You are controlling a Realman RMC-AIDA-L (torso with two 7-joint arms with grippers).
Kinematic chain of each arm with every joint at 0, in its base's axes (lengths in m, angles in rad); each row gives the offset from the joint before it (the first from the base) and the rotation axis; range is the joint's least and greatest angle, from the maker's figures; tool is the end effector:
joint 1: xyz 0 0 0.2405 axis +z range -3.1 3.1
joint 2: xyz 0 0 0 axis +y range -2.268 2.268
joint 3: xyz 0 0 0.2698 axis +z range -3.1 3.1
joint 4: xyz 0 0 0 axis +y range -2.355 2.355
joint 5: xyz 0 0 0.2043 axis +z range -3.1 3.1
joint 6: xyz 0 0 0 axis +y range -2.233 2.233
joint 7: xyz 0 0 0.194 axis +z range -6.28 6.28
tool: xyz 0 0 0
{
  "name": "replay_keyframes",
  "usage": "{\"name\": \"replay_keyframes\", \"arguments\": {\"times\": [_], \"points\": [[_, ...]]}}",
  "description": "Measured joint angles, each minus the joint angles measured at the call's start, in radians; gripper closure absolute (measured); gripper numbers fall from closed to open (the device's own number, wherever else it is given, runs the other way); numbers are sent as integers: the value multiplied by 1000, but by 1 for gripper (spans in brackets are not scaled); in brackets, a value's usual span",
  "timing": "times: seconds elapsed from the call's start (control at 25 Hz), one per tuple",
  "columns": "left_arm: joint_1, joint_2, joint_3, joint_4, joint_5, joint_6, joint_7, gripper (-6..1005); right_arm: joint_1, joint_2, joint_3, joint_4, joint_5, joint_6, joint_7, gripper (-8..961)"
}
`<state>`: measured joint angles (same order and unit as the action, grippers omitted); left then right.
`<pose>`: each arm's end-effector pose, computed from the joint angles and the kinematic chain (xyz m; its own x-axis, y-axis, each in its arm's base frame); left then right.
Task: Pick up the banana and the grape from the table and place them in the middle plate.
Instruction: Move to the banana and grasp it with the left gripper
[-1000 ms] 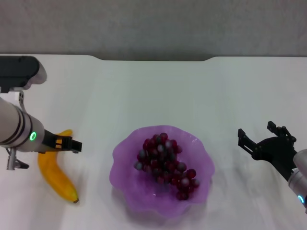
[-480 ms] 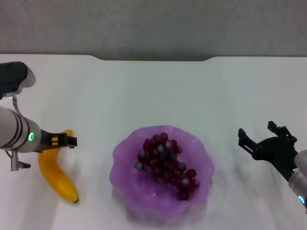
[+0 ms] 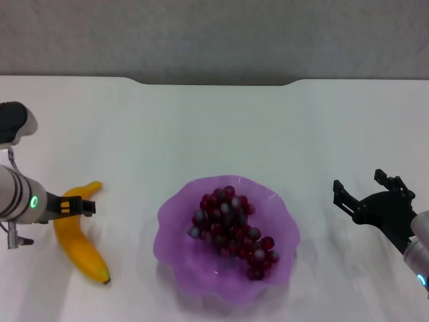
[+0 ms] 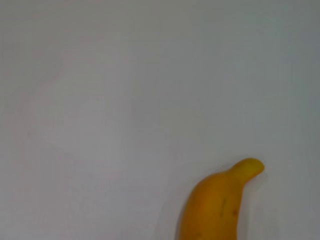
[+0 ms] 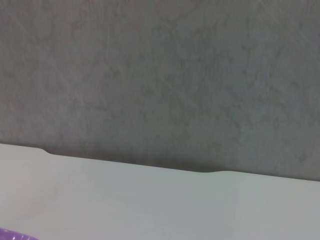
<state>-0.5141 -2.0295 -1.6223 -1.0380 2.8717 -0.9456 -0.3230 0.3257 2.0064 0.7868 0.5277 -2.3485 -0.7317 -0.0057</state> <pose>-0.3287 0.4138 -0.0367 0.2315 0.8644 0.4464 0.7510 0.1329 -0.6468 0.3271 0.3692 -0.0845 0.7534 -0.2260 -0.6175 -0.6572 -0.2876 -0.6967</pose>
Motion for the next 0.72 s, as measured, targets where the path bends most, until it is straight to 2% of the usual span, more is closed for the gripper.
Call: {"name": "replay_keyframes", "arguments": {"times": [0.72], "points": [[-6,1,1,87,0,66,24,125,-1,0,4,1,0,0,-1,48]]}}
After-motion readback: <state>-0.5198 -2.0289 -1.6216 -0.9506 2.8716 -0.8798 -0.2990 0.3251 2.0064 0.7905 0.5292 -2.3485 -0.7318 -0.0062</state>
